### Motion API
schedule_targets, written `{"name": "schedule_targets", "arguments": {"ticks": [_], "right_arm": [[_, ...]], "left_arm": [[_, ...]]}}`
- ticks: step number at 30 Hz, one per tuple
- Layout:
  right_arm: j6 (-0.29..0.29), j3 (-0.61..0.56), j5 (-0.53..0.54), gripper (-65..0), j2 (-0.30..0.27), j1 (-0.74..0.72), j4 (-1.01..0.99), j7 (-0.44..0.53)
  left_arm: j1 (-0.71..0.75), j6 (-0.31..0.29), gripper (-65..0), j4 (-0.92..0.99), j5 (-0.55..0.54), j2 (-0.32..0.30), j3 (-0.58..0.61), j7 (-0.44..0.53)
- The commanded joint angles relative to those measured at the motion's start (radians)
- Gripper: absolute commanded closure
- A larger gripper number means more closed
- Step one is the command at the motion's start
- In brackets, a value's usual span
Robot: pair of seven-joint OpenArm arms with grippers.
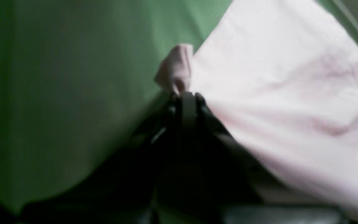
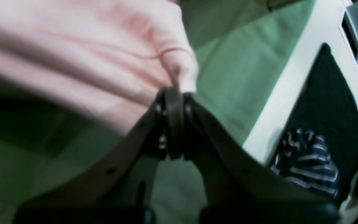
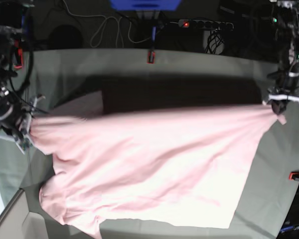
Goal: Layout the t-shirt on the table in an organized manner, then fold the t-shirt properly
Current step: 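Lift and shake the shirt again with both grippers, then lay it down, then release the shirt with the right gripper and pull it back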
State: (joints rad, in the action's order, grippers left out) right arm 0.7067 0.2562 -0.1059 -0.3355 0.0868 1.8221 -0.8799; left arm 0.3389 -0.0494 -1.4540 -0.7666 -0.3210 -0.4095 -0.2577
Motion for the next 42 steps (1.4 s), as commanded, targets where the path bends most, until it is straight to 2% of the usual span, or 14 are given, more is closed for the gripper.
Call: {"name": "schedule_targets", "arguments": {"ticks": [1, 6, 10, 16, 17, 21, 24, 27, 31, 42], "right_arm": [[-0.009, -0.010, -0.012, 0.0, -0.014, 0.006, 0.017, -0.002], [-0.009, -0.079, -0.012, 0.0, -0.035, 0.097, 0.057, 0.006], [-0.009, -0.079, -0.012, 0.0, -0.049, 0.155, 0.161, 0.005], [-0.009, -0.085, -0.013, 0.0, -0.070, 0.138, 0.195, -0.003], [-0.009, -0.085, -0.013, 0.0, -0.063, 0.113, 0.186, -0.003], [-0.009, -0.148, -0.013, 0.0, 0.031, -0.026, 0.072, -0.003], [-0.009, -0.156, -0.015, 0.0, 0.111, -0.121, -0.054, -0.003], [-0.009, -0.156, -0.015, 0.0, 0.160, -0.190, -0.169, -0.003], [-0.009, -0.157, -0.015, 0.0, 0.174, -0.236, -0.238, -0.003], [-0.009, -0.156, -0.015, 0.0, 0.166, -0.229, -0.239, -0.011]], "left_arm": [[0.006, 0.010, 0.0, -0.012, 0.005, -0.007, -0.010, 0.016], [0.036, 0.010, 0.0, -0.011, 0.006, 0.030, -0.015, 0.018], [0.056, 0.009, 0.0, -0.012, 0.002, 0.036, -0.015, 0.018], [0.062, 0.009, 0.0, -0.020, 0.000, 0.038, -0.016, 0.019], [0.068, 0.009, 0.0, -0.020, 0.000, 0.038, -0.018, 0.019], [0.073, 0.009, 0.0, -0.021, 0.000, 0.036, -0.018, 0.019], [0.073, 0.009, 0.0, -0.023, 0.000, 0.036, -0.018, 0.019], [0.073, 0.009, 0.0, -0.023, 0.000, 0.033, -0.018, 0.019], [0.073, 0.009, 0.0, -0.023, 0.000, 0.030, -0.018, 0.019], [0.067, 0.009, 0.0, -0.023, 0.003, 0.035, -0.016, 0.016]]}}
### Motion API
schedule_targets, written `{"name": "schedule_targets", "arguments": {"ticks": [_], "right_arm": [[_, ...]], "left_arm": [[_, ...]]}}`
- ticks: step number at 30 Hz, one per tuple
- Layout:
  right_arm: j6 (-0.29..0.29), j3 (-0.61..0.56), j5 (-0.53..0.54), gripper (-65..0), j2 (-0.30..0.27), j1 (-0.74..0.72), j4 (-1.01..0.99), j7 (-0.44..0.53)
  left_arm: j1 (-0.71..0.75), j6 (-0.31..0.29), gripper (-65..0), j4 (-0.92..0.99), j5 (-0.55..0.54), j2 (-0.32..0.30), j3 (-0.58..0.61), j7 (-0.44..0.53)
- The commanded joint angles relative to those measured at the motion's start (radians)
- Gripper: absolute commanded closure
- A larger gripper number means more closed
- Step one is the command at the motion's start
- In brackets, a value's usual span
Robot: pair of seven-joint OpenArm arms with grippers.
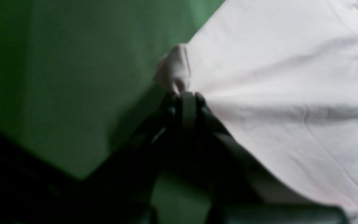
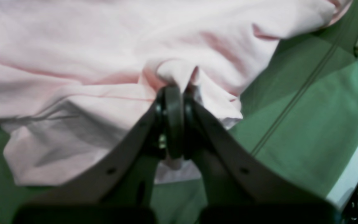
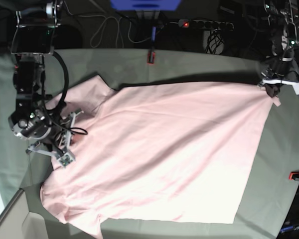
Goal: Layout the t-shirt on the table in an organized manner, then fold the t-shirt properly
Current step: 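Release the shirt with the right gripper and pull it back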
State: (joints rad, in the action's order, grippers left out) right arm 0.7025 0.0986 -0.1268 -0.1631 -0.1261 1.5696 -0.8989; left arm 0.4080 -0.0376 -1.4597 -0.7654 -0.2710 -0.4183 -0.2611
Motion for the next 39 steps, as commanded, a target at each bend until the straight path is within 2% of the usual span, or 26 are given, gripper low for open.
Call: {"name": "schedule_targets", "arguments": {"ticks": [1, 3, 5, 9, 11, 15, 17, 19, 27, 36, 39], "right_arm": [[-0.004, 0.002, 0.006, 0.0, -0.006, -0.016, 0.012, -0.006], [-0.004, 0.000, 0.006, -5.0, -0.006, -0.017, 0.015, -0.045], [-0.004, 0.000, 0.006, -14.0, -0.010, -0.019, 0.019, -0.068], [-0.004, 0.017, 0.008, -34.0, -0.052, -0.011, 0.067, -0.075], [-0.004, 0.089, 0.009, -37.5, -0.072, 0.021, 0.105, -0.061], [-0.004, 0.244, 0.013, -37.7, -0.077, 0.062, 0.091, 0.001], [-0.004, 0.272, 0.011, -37.8, -0.082, 0.079, 0.019, 0.037], [-0.004, 0.272, 0.011, -37.8, -0.099, 0.090, -0.074, 0.079], [-0.004, 0.273, 0.013, -37.9, -0.097, 0.079, -0.308, 0.195], [-0.004, 0.273, 0.014, -37.5, -0.059, 0.055, -0.338, 0.206], [-0.004, 0.273, 0.014, -32.4, -0.049, 0.055, -0.343, 0.208]], "left_arm": [[-0.004, -0.003, 0.0, -0.017, 0.002, -0.015, -0.007, 0.019], [-0.004, -0.003, 0.0, -0.017, 0.002, -0.015, -0.007, 0.019], [-0.004, -0.003, 0.0, -0.017, 0.004, -0.015, -0.007, 0.019], [-0.005, -0.003, 0.0, -0.016, 0.004, -0.015, -0.007, 0.018], [-0.005, -0.003, 0.0, -0.016, 0.001, -0.015, -0.007, 0.018], [-0.005, -0.003, 0.0, -0.016, 0.001, -0.014, -0.006, 0.021], [-0.005, -0.003, 0.0, -0.016, -0.001, -0.014, -0.003, 0.021], [-0.005, -0.003, 0.0, -0.016, -0.001, -0.012, -0.001, 0.021], [-0.005, -0.003, 0.0, -0.016, -0.001, -0.012, -0.001, 0.021], [-0.005, -0.003, 0.0, -0.009, 0.004, 0.005, -0.006, 0.019], [-0.005, -0.003, 0.0, -0.014, 0.005, 0.008, -0.006, 0.019]]}}
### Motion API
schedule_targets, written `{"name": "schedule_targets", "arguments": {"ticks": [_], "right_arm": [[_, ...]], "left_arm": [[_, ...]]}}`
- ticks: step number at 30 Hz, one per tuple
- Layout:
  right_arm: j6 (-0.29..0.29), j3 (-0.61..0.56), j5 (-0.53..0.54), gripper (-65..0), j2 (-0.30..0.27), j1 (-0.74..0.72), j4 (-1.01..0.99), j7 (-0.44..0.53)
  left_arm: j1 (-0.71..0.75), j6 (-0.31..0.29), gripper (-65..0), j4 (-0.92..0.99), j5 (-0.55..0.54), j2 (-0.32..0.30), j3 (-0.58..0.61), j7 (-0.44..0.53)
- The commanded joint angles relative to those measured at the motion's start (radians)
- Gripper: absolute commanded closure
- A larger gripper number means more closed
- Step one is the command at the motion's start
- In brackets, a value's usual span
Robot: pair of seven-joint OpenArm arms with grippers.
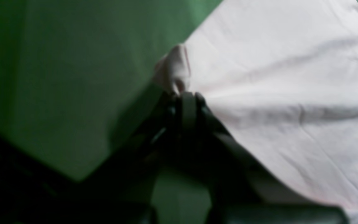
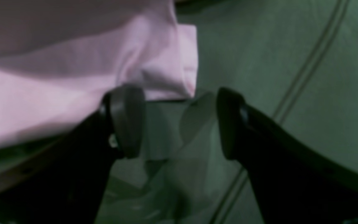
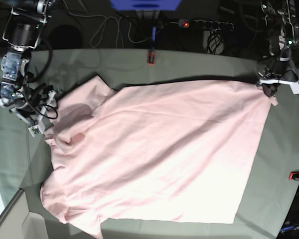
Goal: Layout the t-shirt on the table in an organized manner, then fold the t-shirt properly
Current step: 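Release the shirt with the right gripper and pull it back, then move the right gripper up and away from the shirt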
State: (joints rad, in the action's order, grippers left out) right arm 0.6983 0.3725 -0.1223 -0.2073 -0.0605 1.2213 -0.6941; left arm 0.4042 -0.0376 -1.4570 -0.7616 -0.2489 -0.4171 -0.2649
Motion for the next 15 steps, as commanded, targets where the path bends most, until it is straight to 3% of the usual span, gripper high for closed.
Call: {"name": "schedule_targets", "arguments": {"ticks": [1, 6, 12, 15], "right_arm": [[0.000, 0.000, 0.009, -28.8, -0.004, -0.009, 0.005, 0.009], [0.000, 0.000, 0.003, -1.0, 0.019, -0.006, 0.018, 0.004], [0.000, 0.069, 0.008, 0.0, 0.022, 0.104, 0.257, -0.032], [0.000, 0.133, 0.008, 0.0, 0.065, 0.189, 0.443, -0.032]], "left_arm": [[0.000, -0.003, 0.0, -0.017, 0.001, -0.014, -0.007, 0.023], [0.002, -0.003, 0.0, -0.018, -0.003, -0.014, -0.006, 0.023], [0.006, -0.003, 0.0, -0.018, -0.003, -0.014, -0.007, 0.025], [0.006, -0.003, 0.0, -0.018, -0.005, -0.014, -0.007, 0.023]]}}
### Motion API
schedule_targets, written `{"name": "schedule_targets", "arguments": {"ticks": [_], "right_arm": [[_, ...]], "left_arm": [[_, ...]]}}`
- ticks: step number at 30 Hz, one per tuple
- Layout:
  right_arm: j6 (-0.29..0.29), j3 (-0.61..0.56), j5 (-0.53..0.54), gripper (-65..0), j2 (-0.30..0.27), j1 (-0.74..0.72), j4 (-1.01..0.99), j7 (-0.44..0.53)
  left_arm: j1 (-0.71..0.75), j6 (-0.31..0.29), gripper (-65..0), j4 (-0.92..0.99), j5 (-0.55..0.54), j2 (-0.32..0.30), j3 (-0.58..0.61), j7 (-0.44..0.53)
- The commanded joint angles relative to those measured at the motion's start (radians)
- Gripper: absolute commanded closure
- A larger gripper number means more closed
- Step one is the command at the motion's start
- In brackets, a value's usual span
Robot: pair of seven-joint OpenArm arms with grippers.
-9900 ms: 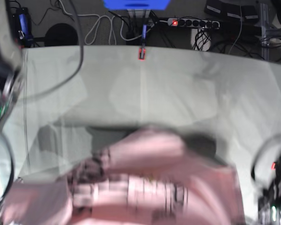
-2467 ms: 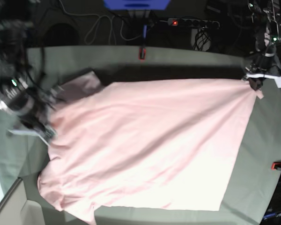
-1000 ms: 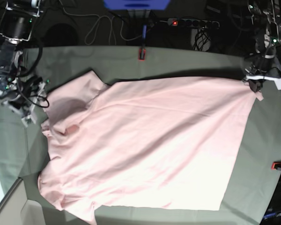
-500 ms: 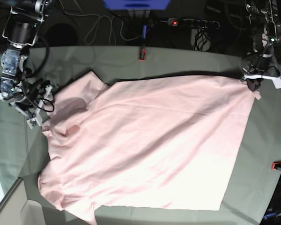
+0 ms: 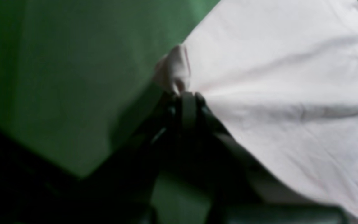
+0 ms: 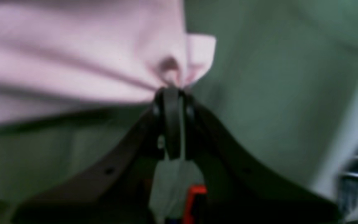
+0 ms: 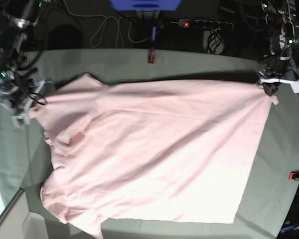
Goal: Layout the t-shirt on the table in an organized manner, then fold the t-shirt properly
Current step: 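Move the right gripper up and away from the shirt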
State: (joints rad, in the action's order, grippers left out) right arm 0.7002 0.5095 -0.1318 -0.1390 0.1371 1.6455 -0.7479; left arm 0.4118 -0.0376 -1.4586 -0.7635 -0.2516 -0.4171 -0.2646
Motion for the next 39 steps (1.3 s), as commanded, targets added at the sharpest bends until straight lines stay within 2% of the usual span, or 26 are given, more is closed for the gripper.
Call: {"name": "schedule_targets", "arguments": {"ticks": [1, 4, 8, 14, 17, 22, 39], "right_arm": [[-0.002, 0.016, 0.019, 0.0, 0.005, 0.022, 0.074, 0.021], [-0.002, 0.054, 0.034, 0.0, 0.035, 0.126, 0.210, 0.023], [-0.002, 0.110, 0.106, 0.0, 0.075, 0.276, 0.339, 0.028], [-0.002, 0.163, 0.228, 0.0, 0.103, 0.447, 0.373, 0.032], [-0.002, 0.179, 0.251, 0.0, 0.123, 0.507, 0.371, 0.032], [-0.002, 0.179, 0.245, 0.0, 0.146, 0.545, 0.361, 0.034], [-0.002, 0.208, 0.246, 0.0, 0.183, 0.543, 0.336, 0.034]], "left_arm": [[0.000, -0.003, 0.0, -0.017, -0.003, -0.012, -0.007, 0.023], [0.000, -0.003, 0.0, -0.017, -0.003, -0.012, -0.007, 0.023], [0.000, -0.003, 0.0, -0.017, -0.003, -0.012, -0.007, 0.021], [0.019, -0.003, 0.0, -0.041, -0.003, -0.012, -0.009, 0.023], [0.037, -0.003, 0.0, -0.084, -0.003, -0.012, -0.009, 0.024], [0.063, -0.003, 0.0, -0.121, -0.003, -0.012, -0.036, 0.026], [0.063, -0.003, 0.0, 0.055, -0.003, -0.013, -0.044, 0.026]]}}
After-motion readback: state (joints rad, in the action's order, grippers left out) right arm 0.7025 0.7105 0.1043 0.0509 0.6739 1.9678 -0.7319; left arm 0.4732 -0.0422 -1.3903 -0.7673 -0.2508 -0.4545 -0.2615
